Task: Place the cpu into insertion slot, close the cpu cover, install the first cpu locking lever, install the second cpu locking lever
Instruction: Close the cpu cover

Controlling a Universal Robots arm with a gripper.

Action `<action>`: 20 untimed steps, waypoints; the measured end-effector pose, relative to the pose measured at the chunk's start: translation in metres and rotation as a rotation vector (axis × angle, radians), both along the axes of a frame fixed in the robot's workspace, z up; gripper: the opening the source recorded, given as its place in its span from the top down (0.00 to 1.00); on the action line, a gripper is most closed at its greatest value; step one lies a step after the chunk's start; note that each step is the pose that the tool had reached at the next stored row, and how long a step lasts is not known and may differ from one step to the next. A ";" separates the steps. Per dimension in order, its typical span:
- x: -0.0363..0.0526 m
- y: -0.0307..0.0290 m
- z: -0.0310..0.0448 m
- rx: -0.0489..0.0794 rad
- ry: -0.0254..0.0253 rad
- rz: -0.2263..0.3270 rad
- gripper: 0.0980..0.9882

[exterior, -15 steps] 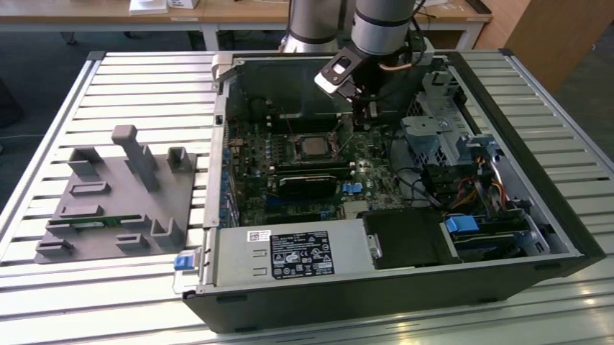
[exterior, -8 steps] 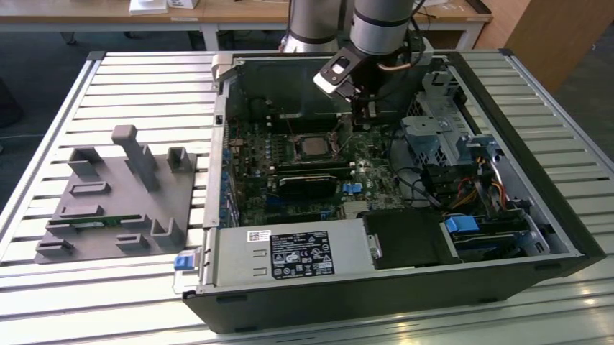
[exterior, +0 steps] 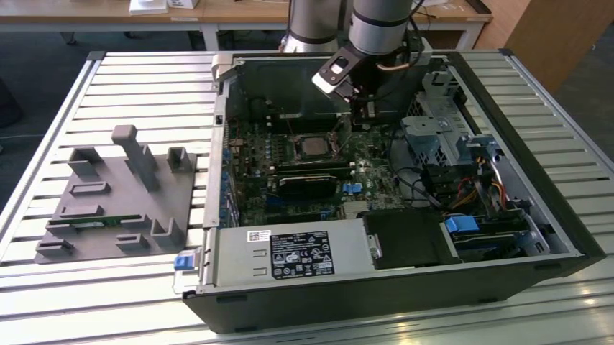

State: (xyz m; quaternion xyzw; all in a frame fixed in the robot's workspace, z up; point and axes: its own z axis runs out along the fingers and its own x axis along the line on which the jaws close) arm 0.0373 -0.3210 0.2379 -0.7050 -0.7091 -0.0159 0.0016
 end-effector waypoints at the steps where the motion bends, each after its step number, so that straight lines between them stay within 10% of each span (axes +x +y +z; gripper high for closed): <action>1: -0.0002 0.0000 0.0000 0.000 0.0000 0.000 0.99; 20: -0.0037 0.0000 0.0000 0.000 0.0000 0.000 0.99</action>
